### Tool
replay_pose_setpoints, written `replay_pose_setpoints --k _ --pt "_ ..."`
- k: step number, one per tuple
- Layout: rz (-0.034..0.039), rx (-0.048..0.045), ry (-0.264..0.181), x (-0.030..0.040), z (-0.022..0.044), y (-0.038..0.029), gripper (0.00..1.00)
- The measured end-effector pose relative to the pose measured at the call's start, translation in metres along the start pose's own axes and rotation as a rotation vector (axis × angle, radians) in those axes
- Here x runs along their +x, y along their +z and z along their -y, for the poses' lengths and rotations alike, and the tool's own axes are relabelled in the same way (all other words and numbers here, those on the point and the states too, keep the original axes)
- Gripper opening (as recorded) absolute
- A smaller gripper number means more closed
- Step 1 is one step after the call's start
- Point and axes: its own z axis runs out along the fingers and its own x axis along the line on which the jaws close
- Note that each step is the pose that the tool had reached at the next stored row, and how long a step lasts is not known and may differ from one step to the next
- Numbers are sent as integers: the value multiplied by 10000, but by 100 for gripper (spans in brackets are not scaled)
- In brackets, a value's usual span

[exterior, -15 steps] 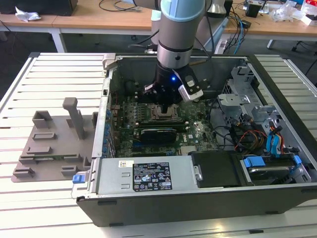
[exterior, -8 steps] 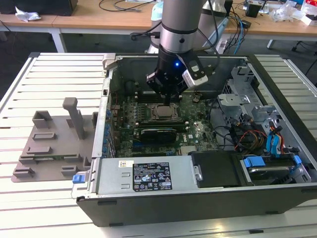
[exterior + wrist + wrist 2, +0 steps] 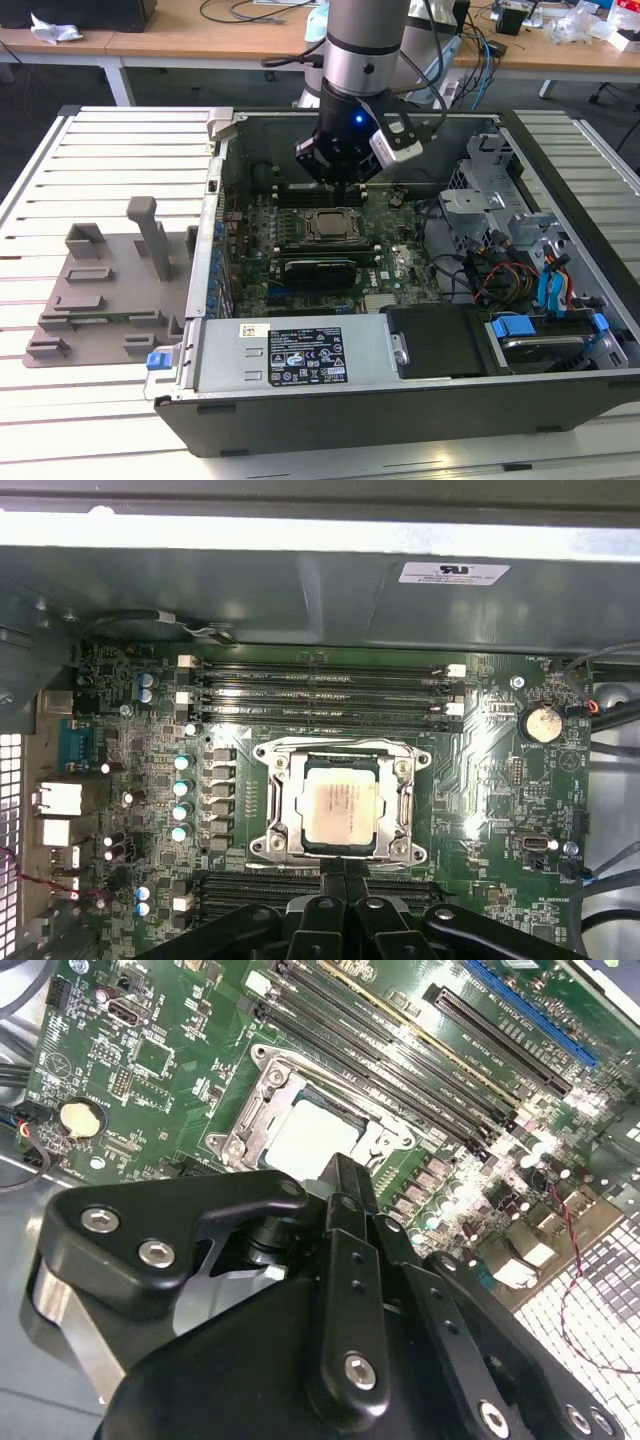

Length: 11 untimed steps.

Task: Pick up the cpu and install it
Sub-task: 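Install the second cpu locking lever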

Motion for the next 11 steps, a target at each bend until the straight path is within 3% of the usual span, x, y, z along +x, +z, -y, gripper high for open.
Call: replay_pose_setpoints --k 2,6,11 --pt "0 14 0 0 -2 -20 11" --pt "-1 36 2 4 -4 -122 11" --pt "-1 37 1 4 -3 -125 11"
